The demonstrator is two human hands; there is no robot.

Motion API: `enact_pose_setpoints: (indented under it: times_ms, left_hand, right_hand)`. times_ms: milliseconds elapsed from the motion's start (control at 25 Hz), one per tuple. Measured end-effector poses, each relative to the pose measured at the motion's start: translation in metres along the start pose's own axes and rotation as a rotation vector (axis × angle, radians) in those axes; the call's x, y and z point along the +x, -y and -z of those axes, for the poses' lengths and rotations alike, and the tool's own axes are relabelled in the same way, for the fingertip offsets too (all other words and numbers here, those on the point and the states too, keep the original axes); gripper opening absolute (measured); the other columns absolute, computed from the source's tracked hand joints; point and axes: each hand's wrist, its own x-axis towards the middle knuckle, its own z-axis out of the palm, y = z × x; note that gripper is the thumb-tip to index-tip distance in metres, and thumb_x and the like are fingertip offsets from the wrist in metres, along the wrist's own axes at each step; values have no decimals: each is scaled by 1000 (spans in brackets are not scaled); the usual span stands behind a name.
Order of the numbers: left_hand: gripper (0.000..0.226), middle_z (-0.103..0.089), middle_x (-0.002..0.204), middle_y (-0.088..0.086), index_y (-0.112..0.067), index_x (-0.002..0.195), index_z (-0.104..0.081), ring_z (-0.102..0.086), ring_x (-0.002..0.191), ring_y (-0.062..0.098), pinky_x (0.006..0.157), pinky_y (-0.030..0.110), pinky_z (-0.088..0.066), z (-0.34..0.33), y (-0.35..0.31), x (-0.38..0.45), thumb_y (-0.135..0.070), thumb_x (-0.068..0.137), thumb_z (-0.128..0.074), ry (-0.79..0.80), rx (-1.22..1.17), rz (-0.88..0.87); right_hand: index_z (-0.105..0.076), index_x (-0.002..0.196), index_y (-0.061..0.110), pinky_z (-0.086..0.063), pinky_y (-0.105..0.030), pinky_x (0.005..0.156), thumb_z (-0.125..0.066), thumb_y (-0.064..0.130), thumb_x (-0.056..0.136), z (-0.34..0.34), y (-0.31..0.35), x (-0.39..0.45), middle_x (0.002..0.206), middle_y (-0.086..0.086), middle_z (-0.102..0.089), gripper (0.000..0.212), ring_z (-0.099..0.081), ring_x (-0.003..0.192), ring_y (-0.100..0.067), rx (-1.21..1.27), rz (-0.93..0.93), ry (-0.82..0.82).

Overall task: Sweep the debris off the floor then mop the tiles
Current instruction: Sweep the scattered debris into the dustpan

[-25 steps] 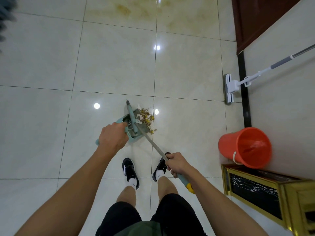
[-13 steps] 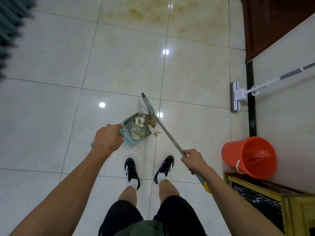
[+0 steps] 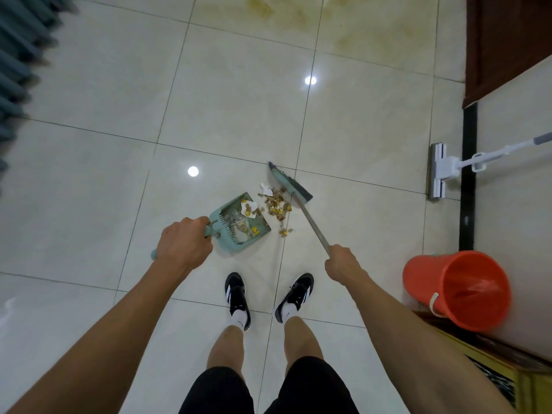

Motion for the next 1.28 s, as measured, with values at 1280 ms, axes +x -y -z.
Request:
enact_pose_setpoints:
  times_ms: [1280]
  left_hand:
    - [15, -58, 73, -3, -24, 104, -66, -57, 62, 19, 56, 30, -43, -3, 33, -33, -25, 94, -55, -3, -67, 70]
  right_hand:
    - [-47, 145, 19, -41, -25, 39, -46, 11, 97, -24, -1, -88, 96, -11, -61, 48, -46, 55, -21, 256, 104, 91]
